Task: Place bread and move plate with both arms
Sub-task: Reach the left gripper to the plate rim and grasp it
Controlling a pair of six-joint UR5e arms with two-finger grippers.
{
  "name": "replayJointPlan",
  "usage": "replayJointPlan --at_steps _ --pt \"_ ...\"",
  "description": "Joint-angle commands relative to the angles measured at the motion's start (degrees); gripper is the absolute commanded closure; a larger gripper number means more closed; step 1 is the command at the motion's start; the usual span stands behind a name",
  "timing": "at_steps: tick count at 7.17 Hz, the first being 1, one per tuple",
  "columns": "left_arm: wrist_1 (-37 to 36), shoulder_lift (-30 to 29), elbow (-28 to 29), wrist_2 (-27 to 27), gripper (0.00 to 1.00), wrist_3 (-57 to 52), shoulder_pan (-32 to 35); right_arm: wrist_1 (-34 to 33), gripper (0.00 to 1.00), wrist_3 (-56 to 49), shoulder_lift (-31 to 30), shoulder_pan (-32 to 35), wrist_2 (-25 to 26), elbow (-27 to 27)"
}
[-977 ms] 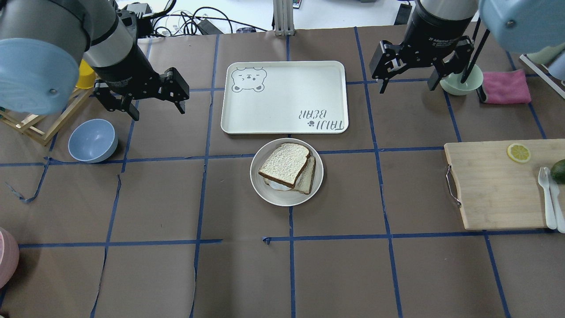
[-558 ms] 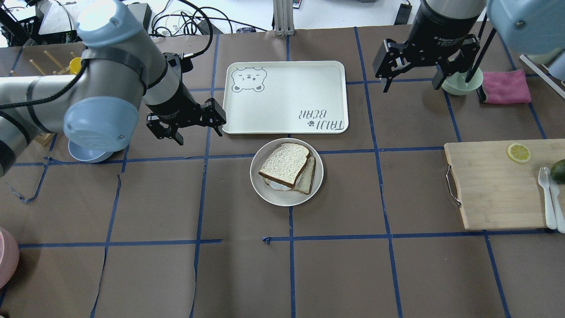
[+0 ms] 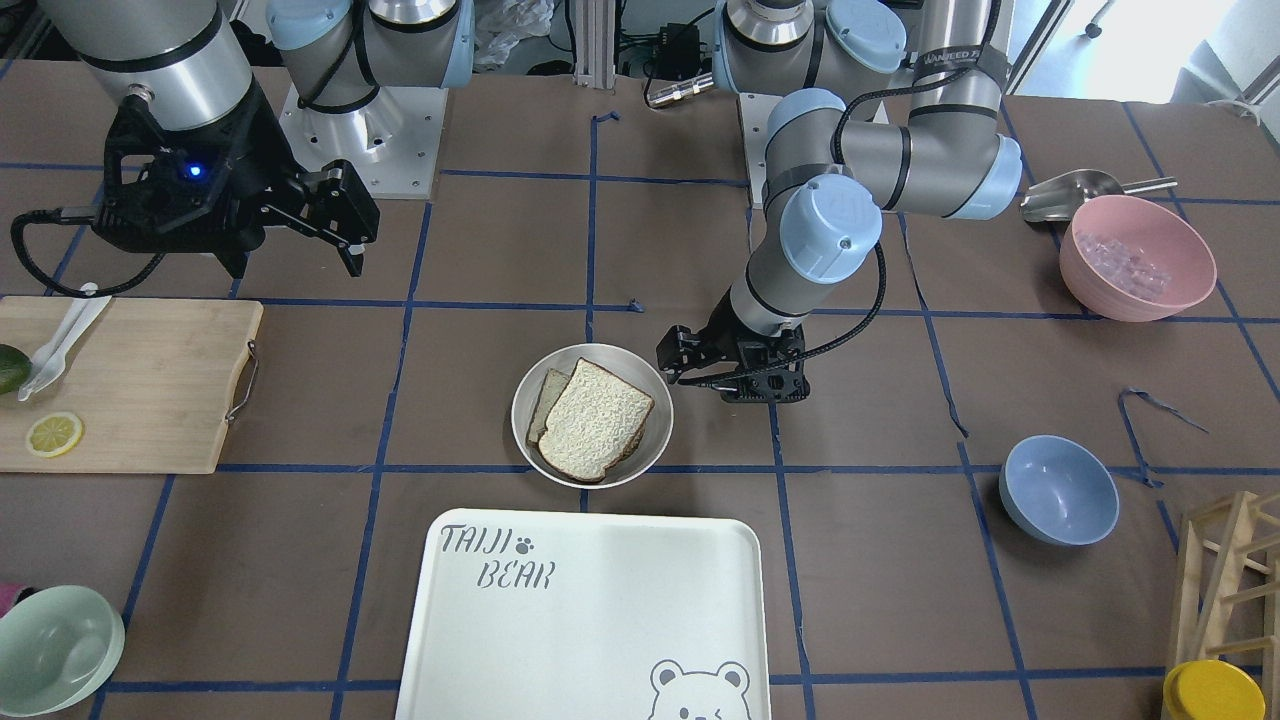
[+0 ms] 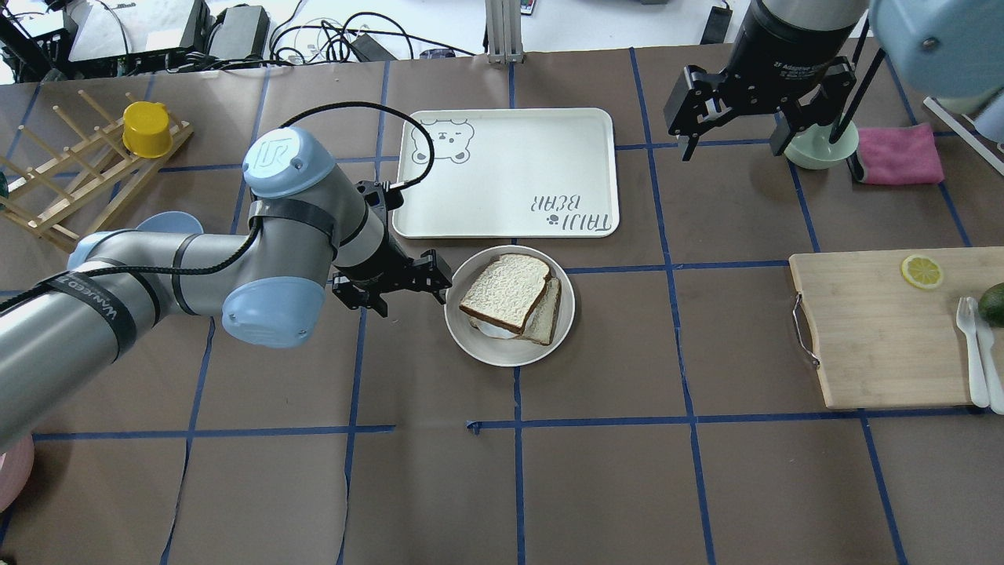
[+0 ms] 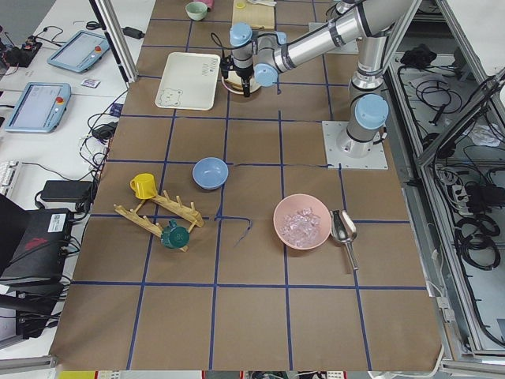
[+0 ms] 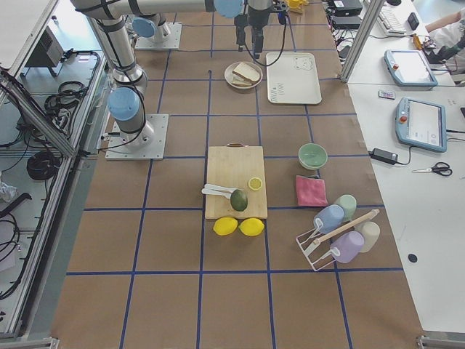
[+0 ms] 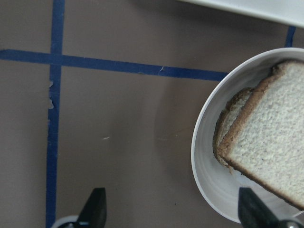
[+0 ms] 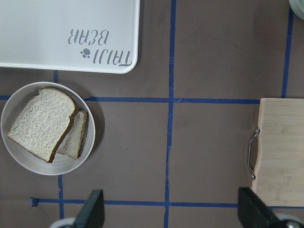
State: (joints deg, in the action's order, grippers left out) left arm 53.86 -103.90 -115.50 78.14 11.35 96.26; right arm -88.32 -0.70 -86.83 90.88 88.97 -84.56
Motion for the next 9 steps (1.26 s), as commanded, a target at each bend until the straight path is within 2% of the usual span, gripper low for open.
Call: replayJointPlan --at_steps 1,3,5,6,9 --pt "-6.0 -5.2 -0.3 0.0 0.11 0.4 1.7 -0.4 0.00 0.0 -0.1 -0.2 0.1 0.0" --pt "-8.1 -7.2 -0.3 0.0 0.29 0.2 1.9 -1.8 0.00 -0.2 -0.1 -0.4 0.1 0.0" --pt "-8.4 -6.9 0.1 0.0 0.73 -0.5 2.0 -2.0 0.00 -0.1 -0.1 -1.1 0.1 0.0" --pt "-8.5 -6.5 0.1 0.0 1.00 -0.5 2.0 -1.9 0.00 -0.4 -0.1 -1.5 0.1 0.0" --pt "-8.5 -4.8 1.2 0.0 1.00 -1.3 1.7 -3.2 0.00 -0.3 0.0 -1.8 0.0 0.0"
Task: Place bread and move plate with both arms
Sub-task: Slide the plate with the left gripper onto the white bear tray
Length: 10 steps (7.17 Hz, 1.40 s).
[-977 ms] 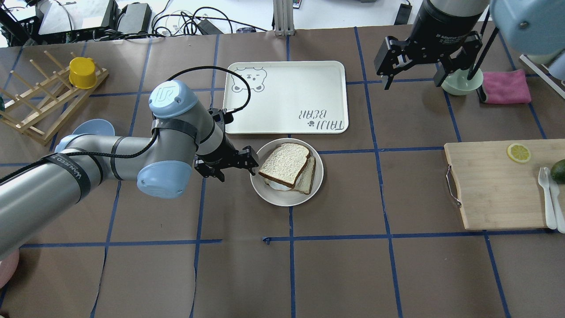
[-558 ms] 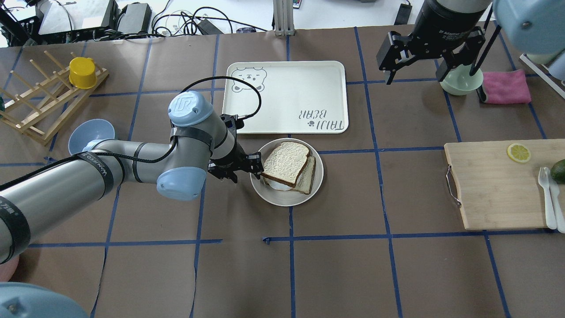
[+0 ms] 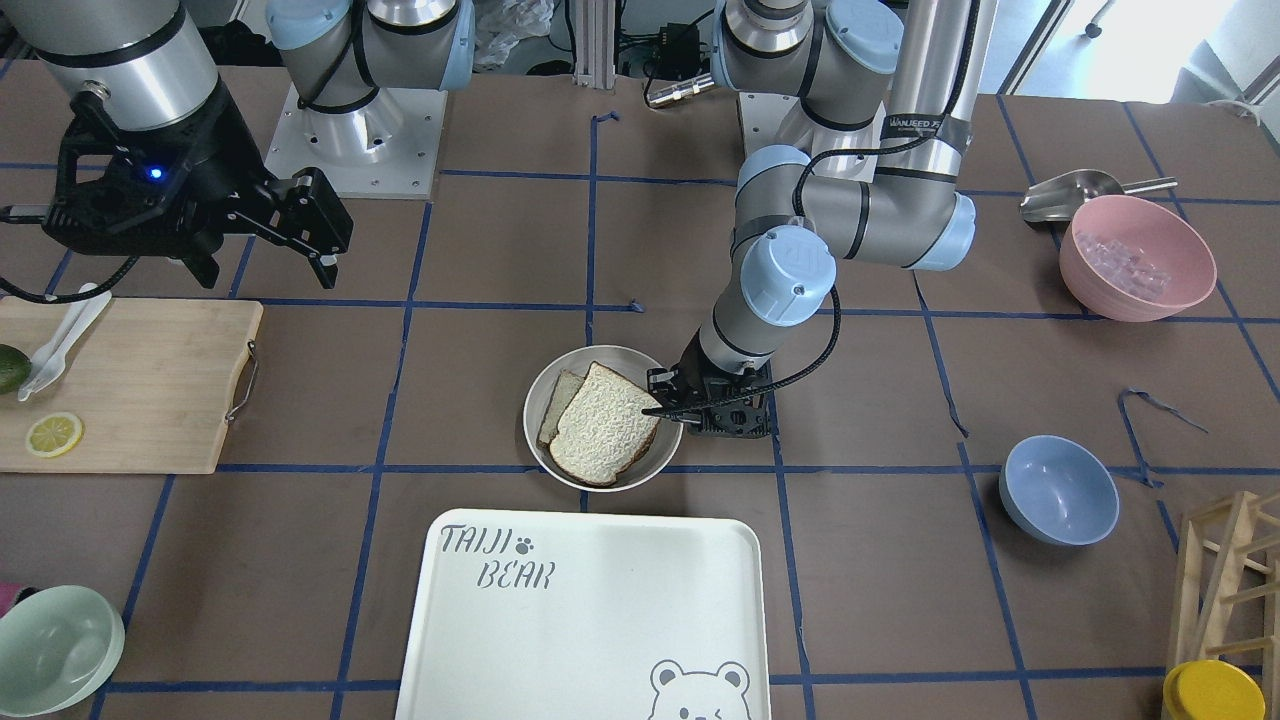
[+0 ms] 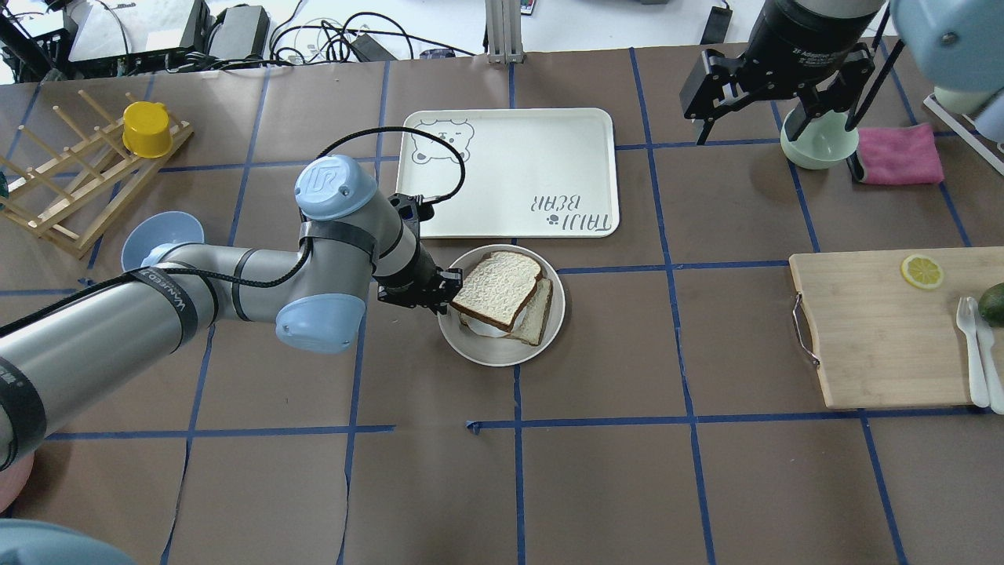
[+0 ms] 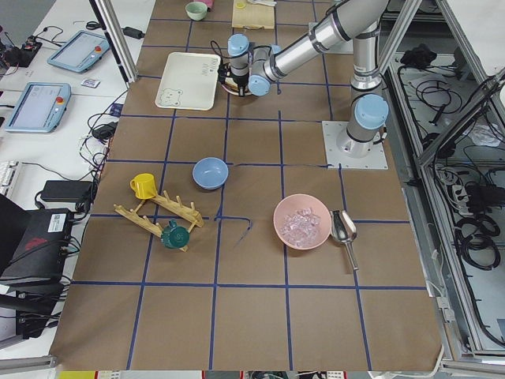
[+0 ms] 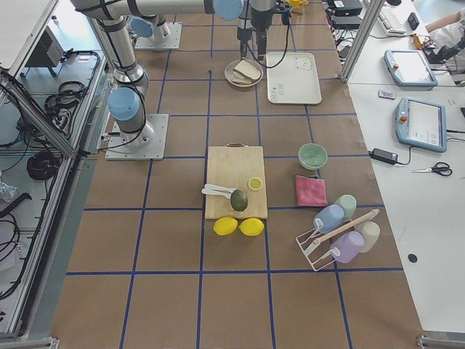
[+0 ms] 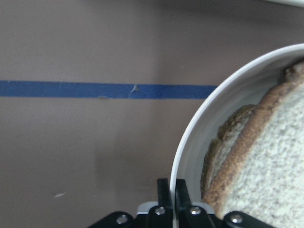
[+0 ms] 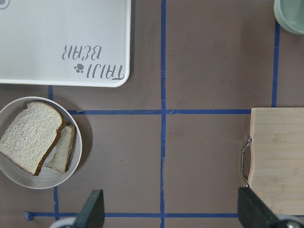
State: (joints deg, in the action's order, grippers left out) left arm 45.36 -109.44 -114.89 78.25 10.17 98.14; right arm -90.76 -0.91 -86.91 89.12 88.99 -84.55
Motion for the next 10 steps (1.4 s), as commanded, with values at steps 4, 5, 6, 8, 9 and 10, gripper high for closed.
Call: replayJointPlan --at_steps 4,5,6,8,9,10 --pt "4.2 1.5 7.7 -6.2 1.00 3.0 -3.9 -0.7 0.00 0.6 0.2 -0.1 0.5 -0.1" --pt "7.8 -0.3 13.4 -6.3 1.00 3.3 -4.0 -0.8 0.00 0.0 0.1 -0.1 1.2 -0.1" --pt "9.7 -3.0 19.4 -6.3 1.00 3.2 -4.1 -0.6 0.00 0.0 0.1 -0.1 1.5 -0.1" --pt "9.7 -12.2 29.8 -5.8 1.00 3.4 -4.1 -0.4 0.00 0.0 0.1 -0.1 1.6 -0.1" --pt "9.7 -15.9 34.3 -5.9 1.00 4.9 -4.1 -0.6 0.00 0.0 0.1 -0.1 1.6 -0.1" --pt "9.7 -18.6 36.9 -5.9 1.00 5.8 -4.1 -0.6 0.00 0.0 0.1 -0.2 1.6 -0.1"
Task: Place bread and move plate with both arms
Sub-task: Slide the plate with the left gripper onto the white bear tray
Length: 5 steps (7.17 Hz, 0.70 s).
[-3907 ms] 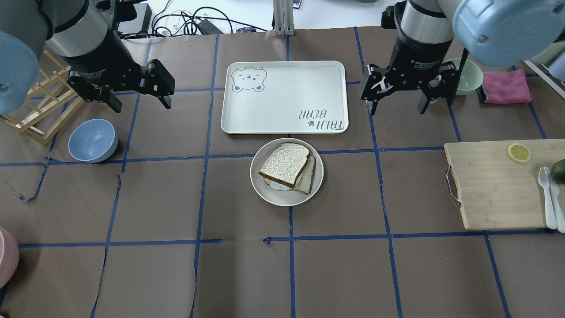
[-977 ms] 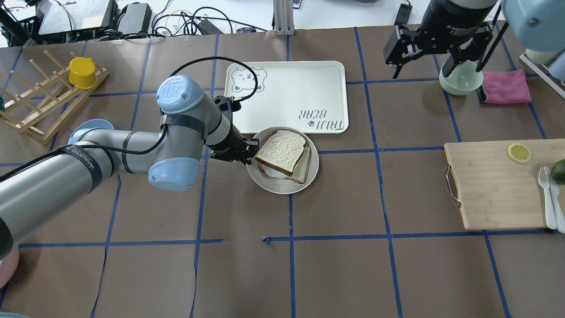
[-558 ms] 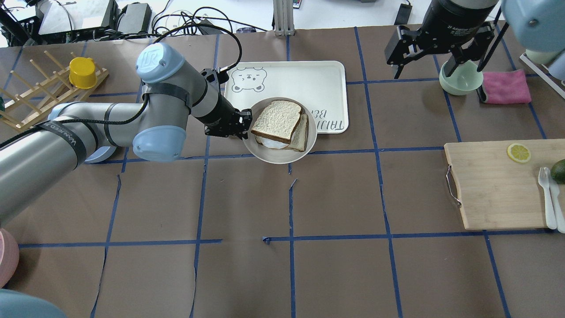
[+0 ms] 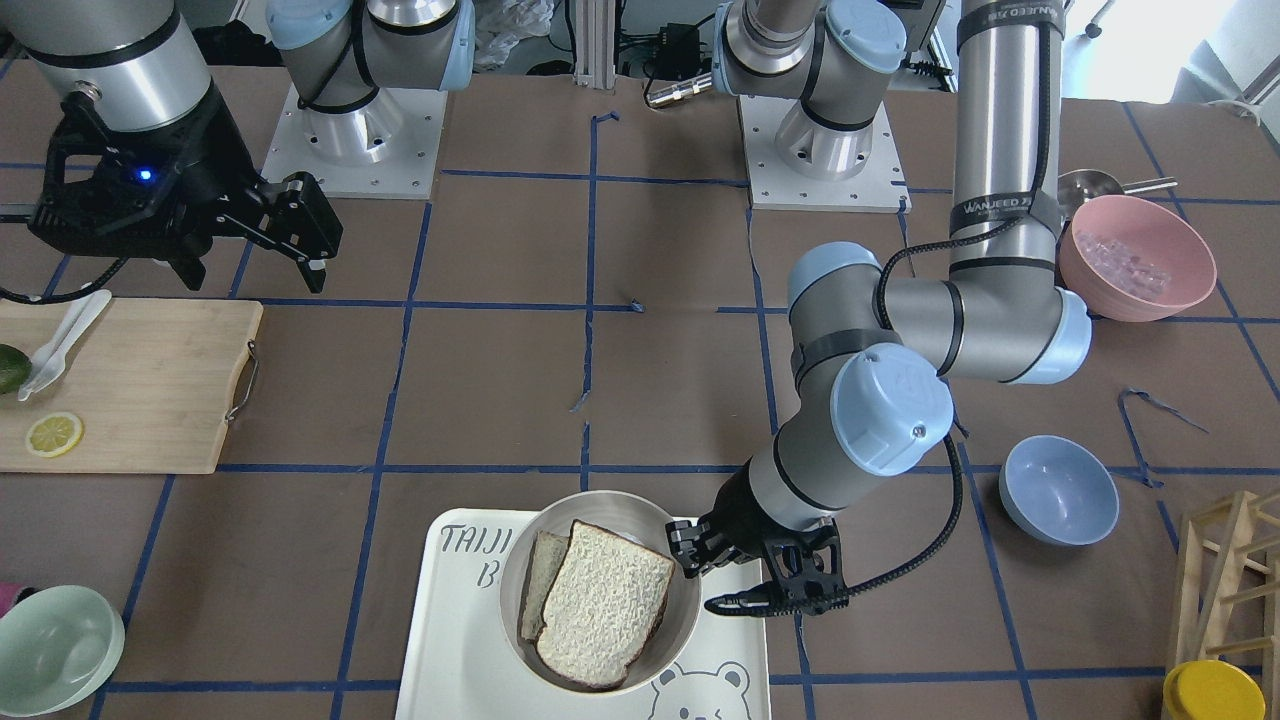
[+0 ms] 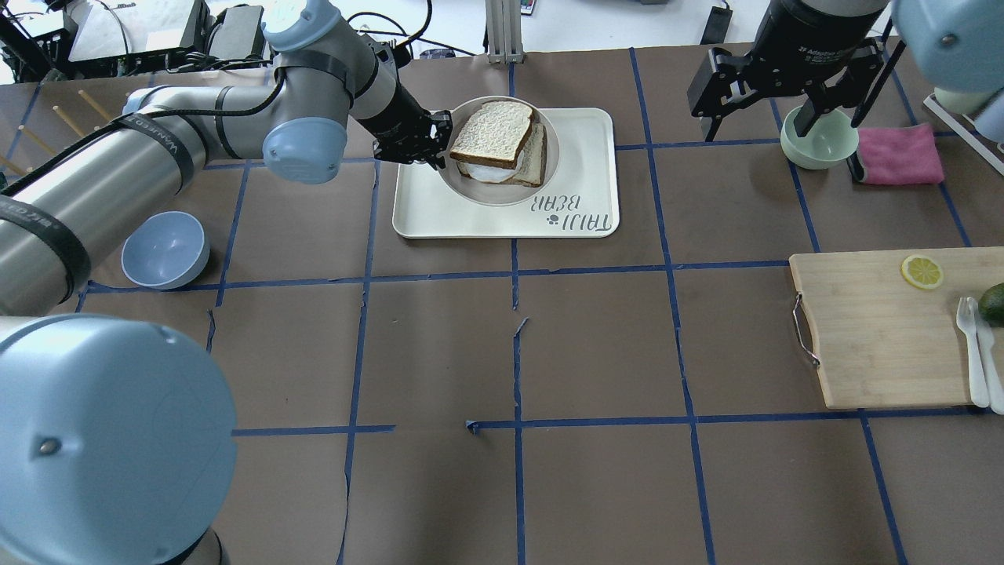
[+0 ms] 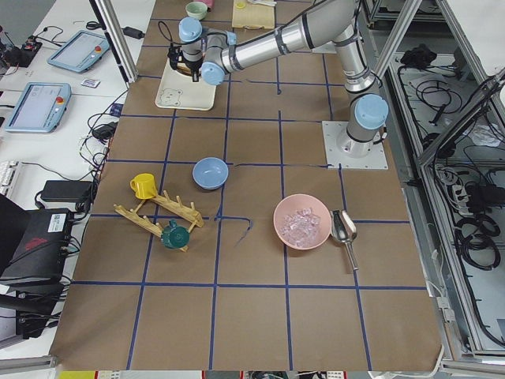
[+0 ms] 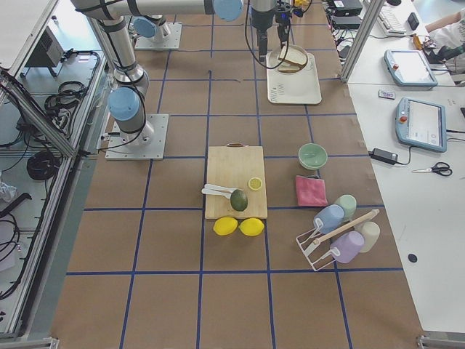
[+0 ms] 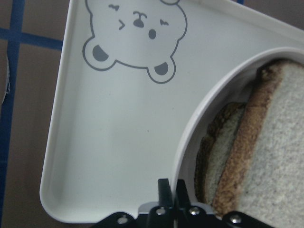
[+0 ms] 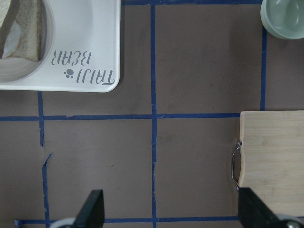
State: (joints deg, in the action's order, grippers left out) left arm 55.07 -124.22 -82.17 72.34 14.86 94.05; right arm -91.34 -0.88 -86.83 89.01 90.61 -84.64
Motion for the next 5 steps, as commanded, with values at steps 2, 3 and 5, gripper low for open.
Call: replayJointPlan --at_steps 2,3,5 --pt "-0.1 -6.1 4.6 0.0 1.00 1.7 0.0 0.1 0.00 -0.1 0.0 -0.1 0.0 0.0" --pt "-0.1 -6.3 4.0 -0.1 1.00 1.8 0.0 -0.1 0.00 -0.2 0.1 -0.1 0.0 0.0" --pt "-0.7 -6.6 1.1 0.2 0.85 1.0 0.1 0.1 0.00 -0.3 0.1 -1.3 -0.1 0.0"
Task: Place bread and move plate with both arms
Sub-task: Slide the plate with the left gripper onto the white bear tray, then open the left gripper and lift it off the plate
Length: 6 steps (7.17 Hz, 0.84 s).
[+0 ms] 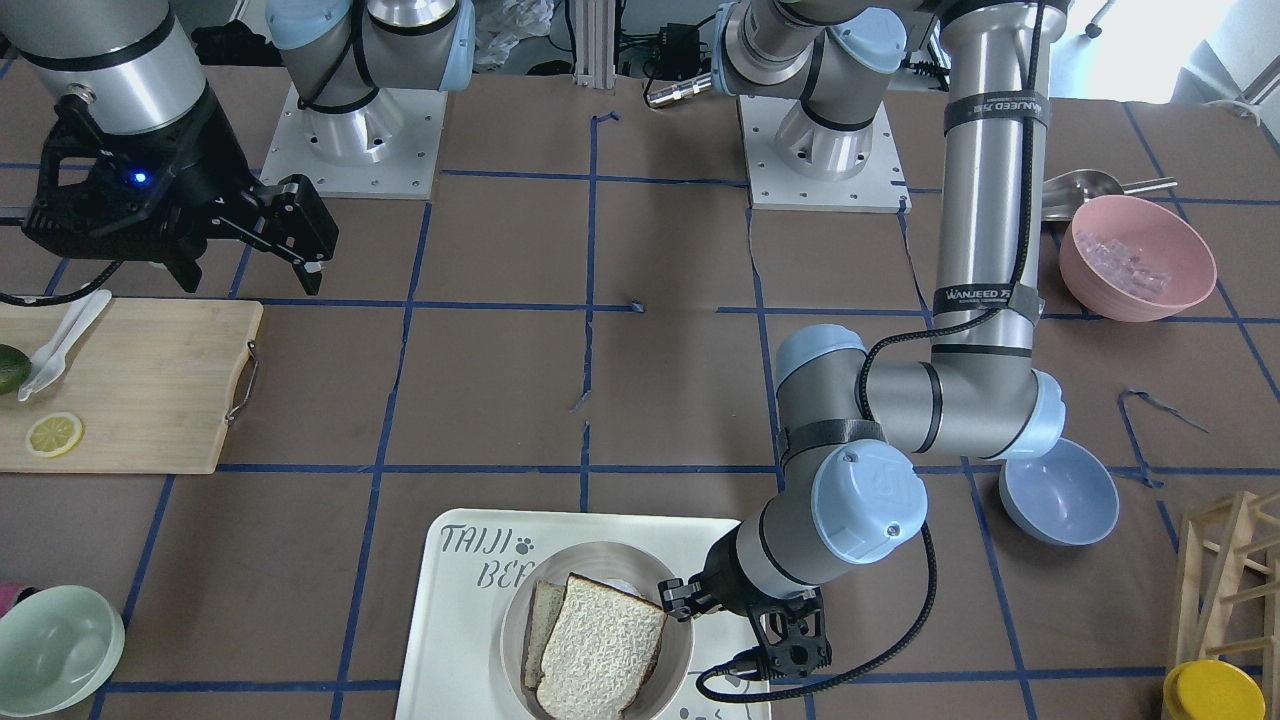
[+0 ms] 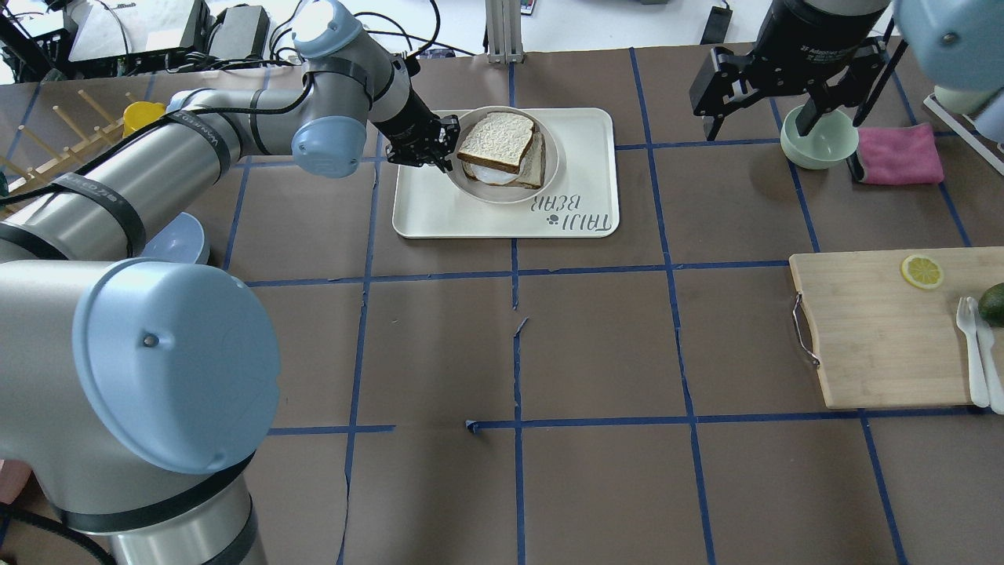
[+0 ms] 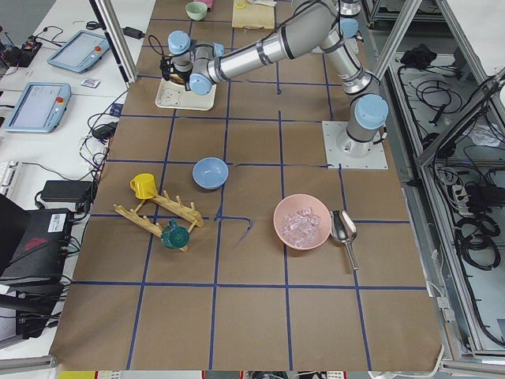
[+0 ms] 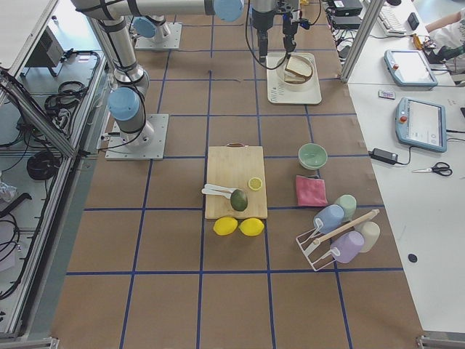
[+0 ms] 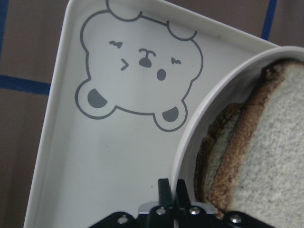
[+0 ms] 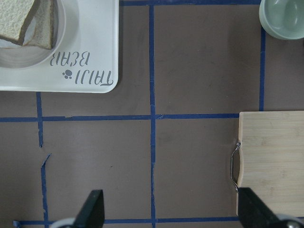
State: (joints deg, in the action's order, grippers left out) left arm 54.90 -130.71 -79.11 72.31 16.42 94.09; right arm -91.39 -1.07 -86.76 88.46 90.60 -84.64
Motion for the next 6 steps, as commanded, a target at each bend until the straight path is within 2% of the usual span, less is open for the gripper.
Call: replayJointPlan --at_steps 1,2,3,6 --pt "-0.7 0.4 -2.4 0.3 0.25 -0.6 0.0 0.3 0.00 -0.1 0.0 -1.3 -0.1 0.0" --pt "0.0 1.8 -2.2 0.5 0.07 -0.7 -0.1 0.3 0.00 0.1 -0.1 -1.3 -0.1 -0.1" --pt "1.7 4.0 -2.2 3.5 0.00 -0.9 -0.3 0.3 0.00 0.2 -0.2 -1.2 -0.1 -0.4" --pt "14.7 17.1 -2.7 4.2 0.00 -0.9 0.6 0.3 0.00 0.2 -0.3 -1.1 -0.1 -0.5"
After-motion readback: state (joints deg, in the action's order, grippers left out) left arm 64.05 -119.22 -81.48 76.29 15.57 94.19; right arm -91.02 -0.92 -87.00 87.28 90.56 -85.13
